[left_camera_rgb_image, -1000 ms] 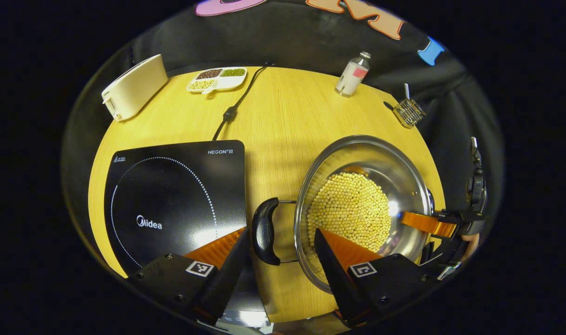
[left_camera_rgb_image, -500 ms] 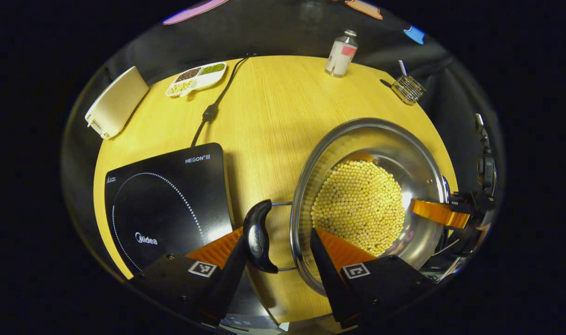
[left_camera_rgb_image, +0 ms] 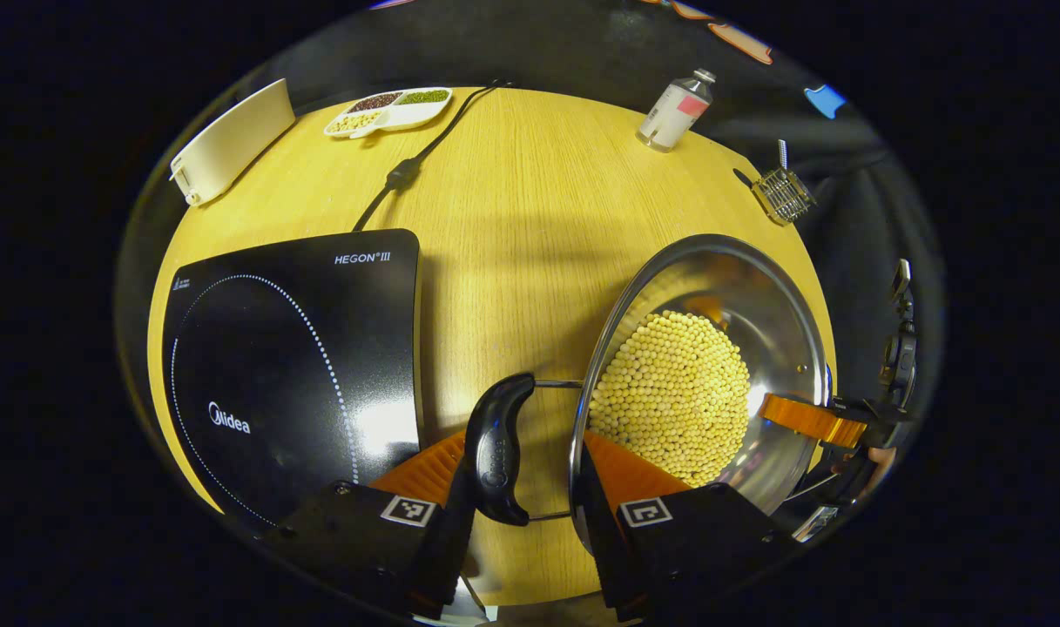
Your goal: First push the handle of the pot to place it horizontally, then grasp the pot with both hands and set it on the induction cooktop.
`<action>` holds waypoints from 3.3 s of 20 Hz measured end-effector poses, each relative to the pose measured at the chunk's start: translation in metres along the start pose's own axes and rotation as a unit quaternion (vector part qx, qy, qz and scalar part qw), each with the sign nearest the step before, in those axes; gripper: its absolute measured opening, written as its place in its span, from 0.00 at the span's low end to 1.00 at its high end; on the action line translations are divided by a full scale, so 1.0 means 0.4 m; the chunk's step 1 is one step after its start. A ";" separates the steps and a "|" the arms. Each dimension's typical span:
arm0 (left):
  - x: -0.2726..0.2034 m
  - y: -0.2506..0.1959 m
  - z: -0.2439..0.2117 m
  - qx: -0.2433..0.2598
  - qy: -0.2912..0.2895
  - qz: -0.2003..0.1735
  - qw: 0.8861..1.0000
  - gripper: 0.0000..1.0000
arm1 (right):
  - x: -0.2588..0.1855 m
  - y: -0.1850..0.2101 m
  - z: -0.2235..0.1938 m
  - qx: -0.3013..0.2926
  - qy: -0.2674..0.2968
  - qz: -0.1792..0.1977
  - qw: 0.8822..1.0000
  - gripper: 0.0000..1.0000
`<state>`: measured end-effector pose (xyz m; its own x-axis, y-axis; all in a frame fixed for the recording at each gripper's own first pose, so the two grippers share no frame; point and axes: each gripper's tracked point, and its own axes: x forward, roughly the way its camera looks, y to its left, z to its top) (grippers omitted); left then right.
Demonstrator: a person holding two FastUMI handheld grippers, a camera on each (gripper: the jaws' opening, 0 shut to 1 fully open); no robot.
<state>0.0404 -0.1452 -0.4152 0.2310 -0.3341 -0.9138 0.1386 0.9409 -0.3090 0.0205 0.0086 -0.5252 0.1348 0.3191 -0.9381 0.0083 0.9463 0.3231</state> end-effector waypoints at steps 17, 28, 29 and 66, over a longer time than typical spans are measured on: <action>-0.067 -0.026 -0.045 -0.022 -0.064 0.026 0.997 0.59 | -0.043 -0.017 -0.004 -0.003 -0.042 0.013 0.999 0.55; -0.165 -0.015 -0.081 -0.034 -0.102 0.034 0.994 0.59 | -0.115 0.030 -0.019 -0.026 -0.064 0.029 0.997 0.57; -0.176 -0.009 -0.080 -0.032 -0.106 0.034 0.993 0.59 | -0.123 0.045 -0.022 -0.025 -0.066 0.030 0.997 0.59; -0.346 0.715 0.078 0.003 -0.133 0.009 0.991 0.59 | 0.031 0.790 -0.110 0.018 -0.102 0.012 0.995 0.59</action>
<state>0.0781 0.1683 -0.3688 0.4783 -0.3217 -0.8171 0.1388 0.9465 -0.2914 -0.0186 0.3139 -0.4401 0.3330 0.3204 -0.8868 0.0375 0.9353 0.3520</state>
